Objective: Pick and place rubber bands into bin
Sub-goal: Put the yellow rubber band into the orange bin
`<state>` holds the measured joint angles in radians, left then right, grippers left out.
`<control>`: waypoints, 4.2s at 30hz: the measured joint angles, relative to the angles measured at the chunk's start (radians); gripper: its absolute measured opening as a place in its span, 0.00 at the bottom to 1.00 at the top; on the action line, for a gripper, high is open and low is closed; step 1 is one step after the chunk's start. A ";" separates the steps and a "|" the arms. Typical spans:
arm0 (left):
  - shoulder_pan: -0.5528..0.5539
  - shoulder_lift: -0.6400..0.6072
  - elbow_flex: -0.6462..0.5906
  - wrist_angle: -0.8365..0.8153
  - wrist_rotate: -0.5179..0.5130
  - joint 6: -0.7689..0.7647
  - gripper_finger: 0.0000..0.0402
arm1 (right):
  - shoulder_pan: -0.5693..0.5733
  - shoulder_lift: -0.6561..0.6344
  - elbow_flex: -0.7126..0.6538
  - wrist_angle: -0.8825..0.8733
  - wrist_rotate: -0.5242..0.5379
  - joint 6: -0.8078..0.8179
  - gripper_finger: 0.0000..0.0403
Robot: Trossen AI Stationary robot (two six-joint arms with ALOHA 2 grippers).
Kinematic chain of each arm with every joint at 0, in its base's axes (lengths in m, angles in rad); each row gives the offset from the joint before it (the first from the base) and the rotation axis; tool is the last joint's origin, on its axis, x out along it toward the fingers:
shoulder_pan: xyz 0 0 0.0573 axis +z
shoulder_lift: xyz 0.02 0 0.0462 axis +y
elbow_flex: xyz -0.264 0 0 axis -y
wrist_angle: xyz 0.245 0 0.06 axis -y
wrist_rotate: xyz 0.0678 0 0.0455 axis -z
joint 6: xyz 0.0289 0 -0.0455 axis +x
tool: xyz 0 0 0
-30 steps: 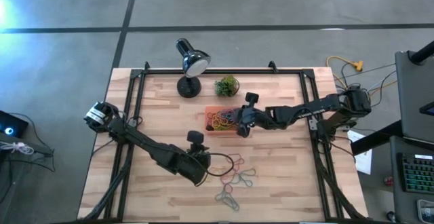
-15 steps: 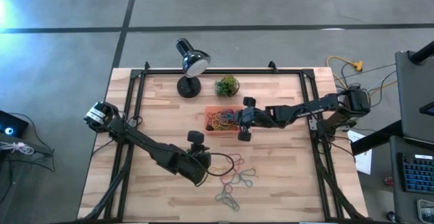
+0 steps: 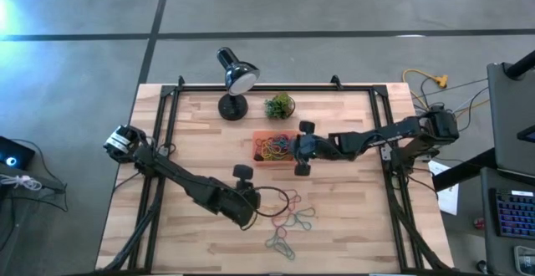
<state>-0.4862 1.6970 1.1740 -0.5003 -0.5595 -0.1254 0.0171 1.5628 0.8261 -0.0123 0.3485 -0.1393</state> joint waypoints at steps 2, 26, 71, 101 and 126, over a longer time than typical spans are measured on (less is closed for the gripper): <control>0.001 0.000 0.000 0.041 0.088 0.000 0.19 | 0.033 -0.016 0.000 -0.003 -0.005 -0.014 0.28; -0.003 0.000 -0.165 0.446 0.334 -0.104 0.19 | 0.491 -0.028 -0.010 -0.027 -0.011 0.193 0.18; 0.021 0.142 -0.161 0.229 0.414 -0.307 0.01 | 0.515 0.023 -0.010 -0.007 -0.010 0.238 0.16; 0.059 0.077 0.142 -0.033 -0.342 0.097 0.00 | 0.515 0.023 -0.009 -0.036 -0.009 0.244 0.15; 0.410 0.068 0.153 0.081 -0.307 0.367 0.00 | 0.515 0.022 -0.018 -0.038 -0.008 0.244 0.14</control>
<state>-0.0766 1.7645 1.3273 -0.4192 -0.8670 0.2420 0.5320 1.5852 0.8084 -0.0506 0.3402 0.1043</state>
